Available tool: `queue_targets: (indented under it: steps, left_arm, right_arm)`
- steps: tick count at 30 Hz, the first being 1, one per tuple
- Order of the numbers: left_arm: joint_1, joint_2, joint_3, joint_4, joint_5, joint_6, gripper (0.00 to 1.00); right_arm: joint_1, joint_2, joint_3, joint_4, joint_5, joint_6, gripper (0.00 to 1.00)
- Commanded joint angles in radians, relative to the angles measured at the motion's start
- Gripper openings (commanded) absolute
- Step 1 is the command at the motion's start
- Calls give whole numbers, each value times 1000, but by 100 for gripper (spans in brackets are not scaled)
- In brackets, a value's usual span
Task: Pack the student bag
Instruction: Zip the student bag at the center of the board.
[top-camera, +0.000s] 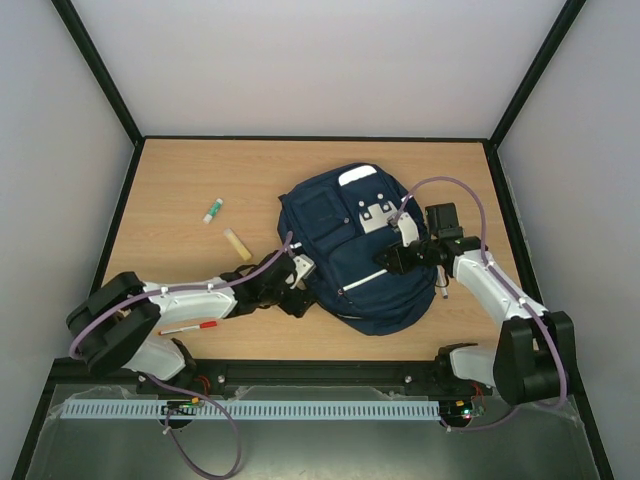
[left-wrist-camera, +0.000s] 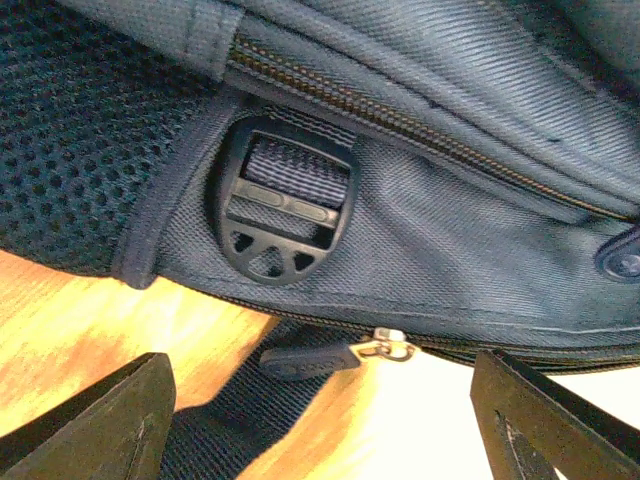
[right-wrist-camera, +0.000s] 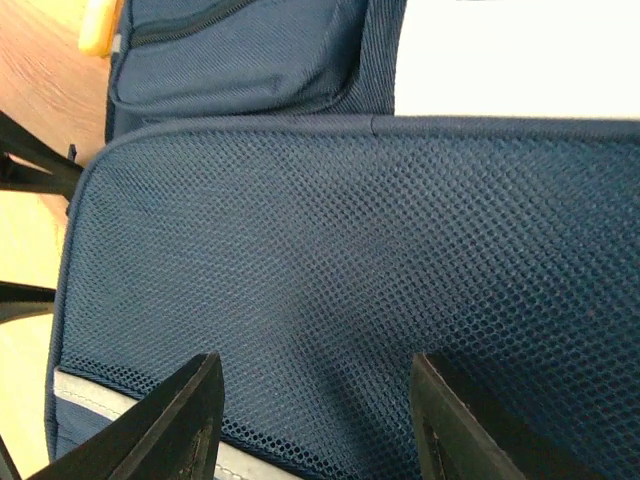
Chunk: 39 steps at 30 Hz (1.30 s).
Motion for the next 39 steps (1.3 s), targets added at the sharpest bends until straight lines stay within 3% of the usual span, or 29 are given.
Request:
queue_targets:
  steps: [1, 14, 19, 27, 34, 39]
  left_arm:
    - [35, 27, -12, 95, 54, 118, 84]
    - [70, 155, 30, 124, 268, 235, 76]
    - [71, 163, 34, 141, 270, 242, 68]
    - [70, 138, 25, 139, 267, 222, 44]
    - [65, 28, -45, 181, 225, 163, 33]
    - [64, 49, -41, 165, 225, 156, 27]
  right_arm:
    - [6, 39, 14, -55, -20, -20, 50]
    - [6, 37, 10, -56, -3, -26, 50]
    - [6, 47, 11, -58, 5, -26, 50]
    - [6, 42, 11, -58, 10, -29, 50]
    - [6, 48, 12, -60, 4, -28, 49]
    - [5, 51, 15, -61, 4, -29, 49]
